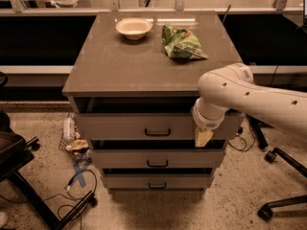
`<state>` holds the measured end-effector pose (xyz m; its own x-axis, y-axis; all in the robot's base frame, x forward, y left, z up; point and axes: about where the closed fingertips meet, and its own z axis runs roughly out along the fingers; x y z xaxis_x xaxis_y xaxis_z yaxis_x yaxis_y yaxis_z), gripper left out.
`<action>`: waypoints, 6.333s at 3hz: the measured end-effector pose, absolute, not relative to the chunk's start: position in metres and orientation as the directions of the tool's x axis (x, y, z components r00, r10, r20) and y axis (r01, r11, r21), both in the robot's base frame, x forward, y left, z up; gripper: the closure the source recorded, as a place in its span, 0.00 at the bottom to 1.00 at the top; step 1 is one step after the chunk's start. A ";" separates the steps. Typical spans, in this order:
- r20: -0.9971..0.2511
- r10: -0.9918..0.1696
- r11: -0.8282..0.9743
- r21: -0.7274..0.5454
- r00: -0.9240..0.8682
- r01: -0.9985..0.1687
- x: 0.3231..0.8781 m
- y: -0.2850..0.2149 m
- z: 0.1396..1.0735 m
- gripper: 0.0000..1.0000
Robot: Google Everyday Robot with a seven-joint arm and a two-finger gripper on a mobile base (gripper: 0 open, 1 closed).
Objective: Open top drawer
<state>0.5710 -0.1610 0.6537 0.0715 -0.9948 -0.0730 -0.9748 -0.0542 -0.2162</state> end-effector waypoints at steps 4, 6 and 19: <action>-0.070 -0.996 -0.043 -0.188 0.057 -0.981 0.558 -0.167 0.646 0.41; -0.066 -0.998 -0.010 -0.159 0.021 -0.987 0.539 -0.175 0.654 0.88; -0.066 -0.998 -0.010 -0.157 0.021 -0.988 0.538 -0.175 0.667 0.07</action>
Offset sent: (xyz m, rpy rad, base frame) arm 0.0000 0.0000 0.0000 0.0000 0.0001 0.0000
